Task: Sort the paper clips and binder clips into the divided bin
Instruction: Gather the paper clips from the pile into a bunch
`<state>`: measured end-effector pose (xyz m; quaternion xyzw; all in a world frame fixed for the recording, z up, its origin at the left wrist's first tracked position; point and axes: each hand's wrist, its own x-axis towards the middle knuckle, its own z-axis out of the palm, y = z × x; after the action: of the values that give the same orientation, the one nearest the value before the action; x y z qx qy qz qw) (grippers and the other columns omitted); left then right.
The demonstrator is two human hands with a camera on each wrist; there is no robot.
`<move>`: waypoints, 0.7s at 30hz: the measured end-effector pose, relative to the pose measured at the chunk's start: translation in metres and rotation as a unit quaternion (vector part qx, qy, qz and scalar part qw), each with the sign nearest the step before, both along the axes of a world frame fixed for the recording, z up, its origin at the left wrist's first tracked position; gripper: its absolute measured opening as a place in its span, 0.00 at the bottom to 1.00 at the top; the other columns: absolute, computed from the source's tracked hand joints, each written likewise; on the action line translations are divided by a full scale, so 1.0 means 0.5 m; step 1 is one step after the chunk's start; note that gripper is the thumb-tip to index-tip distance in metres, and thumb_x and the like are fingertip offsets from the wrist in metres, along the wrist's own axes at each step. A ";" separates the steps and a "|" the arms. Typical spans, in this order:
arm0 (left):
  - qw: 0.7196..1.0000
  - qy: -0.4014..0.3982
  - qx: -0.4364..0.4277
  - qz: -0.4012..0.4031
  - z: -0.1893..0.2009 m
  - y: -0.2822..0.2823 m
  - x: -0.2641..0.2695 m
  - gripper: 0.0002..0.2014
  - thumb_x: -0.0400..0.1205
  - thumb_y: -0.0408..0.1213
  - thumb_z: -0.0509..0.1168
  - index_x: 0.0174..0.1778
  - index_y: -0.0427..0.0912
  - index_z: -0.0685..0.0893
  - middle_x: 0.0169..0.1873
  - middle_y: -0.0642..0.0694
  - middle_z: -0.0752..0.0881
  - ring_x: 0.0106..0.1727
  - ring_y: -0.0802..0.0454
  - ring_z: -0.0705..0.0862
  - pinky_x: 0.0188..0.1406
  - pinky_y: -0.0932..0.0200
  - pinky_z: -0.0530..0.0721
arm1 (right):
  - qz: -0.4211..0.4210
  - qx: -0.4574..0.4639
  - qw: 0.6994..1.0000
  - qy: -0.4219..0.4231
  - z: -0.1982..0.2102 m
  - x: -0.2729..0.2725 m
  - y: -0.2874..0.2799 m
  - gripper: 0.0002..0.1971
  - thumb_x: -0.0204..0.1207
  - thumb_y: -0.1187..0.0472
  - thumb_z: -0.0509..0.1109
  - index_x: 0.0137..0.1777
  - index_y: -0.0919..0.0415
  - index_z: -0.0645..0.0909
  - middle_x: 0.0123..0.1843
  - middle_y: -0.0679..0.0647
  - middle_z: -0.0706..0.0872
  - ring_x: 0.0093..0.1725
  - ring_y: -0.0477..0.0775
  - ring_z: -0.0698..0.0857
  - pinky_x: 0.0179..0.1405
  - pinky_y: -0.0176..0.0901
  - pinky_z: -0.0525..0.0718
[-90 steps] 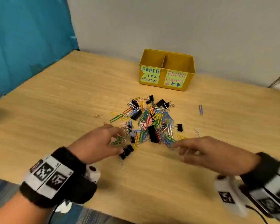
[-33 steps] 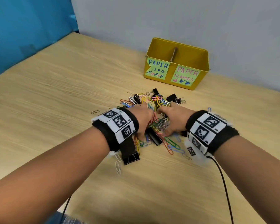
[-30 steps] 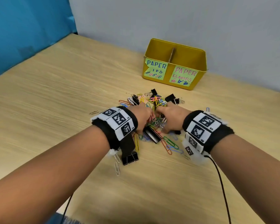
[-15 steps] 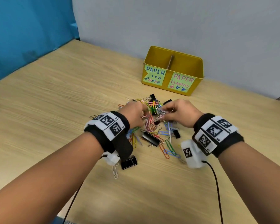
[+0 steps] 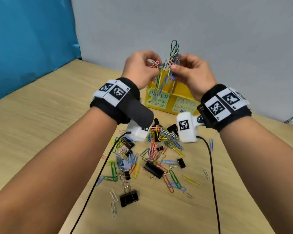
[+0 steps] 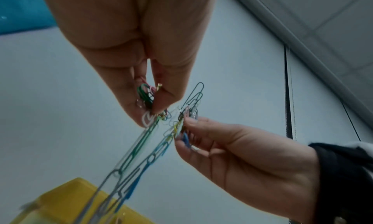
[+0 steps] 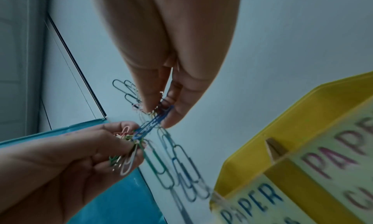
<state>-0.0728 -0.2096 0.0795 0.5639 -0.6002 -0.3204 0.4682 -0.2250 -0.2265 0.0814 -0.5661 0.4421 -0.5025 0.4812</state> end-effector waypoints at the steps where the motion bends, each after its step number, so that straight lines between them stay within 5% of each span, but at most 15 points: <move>1: 1.000 0.012 -0.009 0.012 0.009 -0.019 -0.005 0.16 0.67 0.24 0.65 0.28 0.55 0.80 0.26 0.51 0.81 0.34 0.47 0.82 0.50 0.43 0.89 | -0.014 -0.009 1.000 -0.015 0.009 0.006 -0.020 0.13 0.74 0.78 0.67 0.40 0.57 0.80 0.25 0.44 0.87 0.26 0.38 0.86 0.31 0.33 0.88; 6: 0.998 0.053 -0.002 0.034 -0.001 -0.100 -0.032 0.11 0.63 0.29 0.65 0.30 0.52 0.81 0.27 0.49 0.82 0.35 0.46 0.83 0.48 0.43 0.90 | -0.071 -0.005 0.997 -0.013 -0.009 0.030 -0.105 0.14 0.74 0.78 0.67 0.38 0.57 0.79 0.26 0.45 0.86 0.25 0.40 0.85 0.33 0.37 0.89; 9: 0.999 0.029 0.011 0.033 -0.023 -0.125 -0.050 0.12 0.71 0.25 0.67 0.46 0.44 0.86 0.36 0.44 0.86 0.40 0.47 0.85 0.52 0.47 0.89 | -0.100 -0.003 0.993 0.058 -0.046 0.035 -0.139 0.11 0.74 0.75 0.68 0.43 0.57 0.80 0.33 0.50 0.82 0.31 0.47 0.83 0.42 0.46 0.88; 13: 0.991 -0.113 0.063 -0.015 -0.051 -0.126 -0.044 0.18 0.75 0.29 0.67 0.61 0.42 0.84 0.50 0.41 0.88 0.54 0.47 0.86 0.55 0.68 0.79 | -0.055 0.060 0.977 0.196 -0.085 0.025 -0.170 0.12 0.74 0.73 0.68 0.56 0.68 0.84 0.37 0.54 0.83 0.36 0.54 0.82 0.48 0.53 0.86; 16: 0.976 -0.194 0.095 -0.040 -0.061 -0.110 -0.019 0.19 0.77 0.31 0.67 0.65 0.46 0.83 0.60 0.42 0.86 0.62 0.46 0.83 0.57 0.64 0.77 | 0.001 0.103 0.931 0.350 -0.105 0.016 -0.168 0.16 0.73 0.70 0.67 0.60 0.63 0.84 0.50 0.60 0.87 0.49 0.55 0.81 0.64 0.57 0.81; 18: 0.972 -0.217 0.086 -0.037 -0.058 -0.091 0.000 0.19 0.78 0.31 0.66 0.65 0.46 0.83 0.59 0.43 0.85 0.61 0.47 0.83 0.58 0.62 0.76 | -0.006 0.095 0.913 0.397 -0.106 0.011 -0.158 0.21 0.75 0.71 0.64 0.68 0.62 0.79 0.64 0.61 0.85 0.57 0.54 0.82 0.67 0.52 0.80; 21: 0.970 -0.216 0.095 -0.065 -0.061 -0.037 0.034 0.15 0.78 0.31 0.67 0.61 0.43 0.85 0.45 0.47 0.84 0.46 0.50 0.82 0.47 0.67 0.77 | -0.052 0.019 0.917 0.395 -0.097 0.020 -0.106 0.17 0.76 0.70 0.63 0.62 0.59 0.83 0.62 0.58 0.87 0.62 0.55 0.84 0.66 0.48 0.81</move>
<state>-0.0558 -0.2280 0.0491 0.6215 -0.6893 -0.2764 0.2495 -0.2150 -0.2796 0.0327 -0.6852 0.6346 -0.2540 0.2516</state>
